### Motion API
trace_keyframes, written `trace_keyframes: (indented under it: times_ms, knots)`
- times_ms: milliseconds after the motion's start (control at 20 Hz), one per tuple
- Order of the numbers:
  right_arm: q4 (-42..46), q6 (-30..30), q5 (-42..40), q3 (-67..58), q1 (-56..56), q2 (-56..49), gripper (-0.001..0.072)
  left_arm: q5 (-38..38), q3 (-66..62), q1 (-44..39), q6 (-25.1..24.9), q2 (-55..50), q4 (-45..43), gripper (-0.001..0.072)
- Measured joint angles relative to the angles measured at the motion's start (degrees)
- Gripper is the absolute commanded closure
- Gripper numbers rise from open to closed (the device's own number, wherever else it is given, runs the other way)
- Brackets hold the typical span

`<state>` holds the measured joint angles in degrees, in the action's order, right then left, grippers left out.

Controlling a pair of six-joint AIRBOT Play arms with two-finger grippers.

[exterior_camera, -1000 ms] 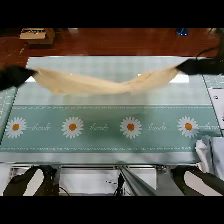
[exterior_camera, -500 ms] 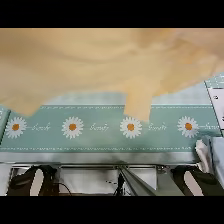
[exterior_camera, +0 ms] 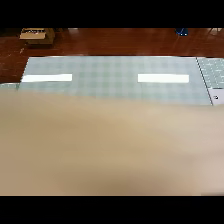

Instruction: Fold the shirts.

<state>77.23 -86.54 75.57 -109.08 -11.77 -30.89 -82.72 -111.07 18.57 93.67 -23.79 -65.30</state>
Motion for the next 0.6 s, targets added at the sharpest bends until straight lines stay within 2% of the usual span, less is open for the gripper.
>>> trace_keyframes:
  times_ms: [200,350,450,600]
  knots:
    - [5.35,-0.13,14.75,-1.22,0.02,-3.56,0.0686,-7.89,5.16,0.02,0.22,-1.11,-1.11,0.0686]
    - [2.27,0.17,21.27,-1.51,0.07,-10.10,0.0686,-10.08,15.28,0.02,0.13,-2.45,-0.24,0.0686]
    - [-1.38,0.57,23.47,-1.62,0.07,-16.55,0.0686,-10.19,23.80,0.02,-0.98,-4.20,1.62,0.0686]
    - [-5.81,1.51,24.52,-1.62,0.07,-28.48,0.0686,-5.42,33.90,0.02,-3.39,-8.15,5.03,0.0686]
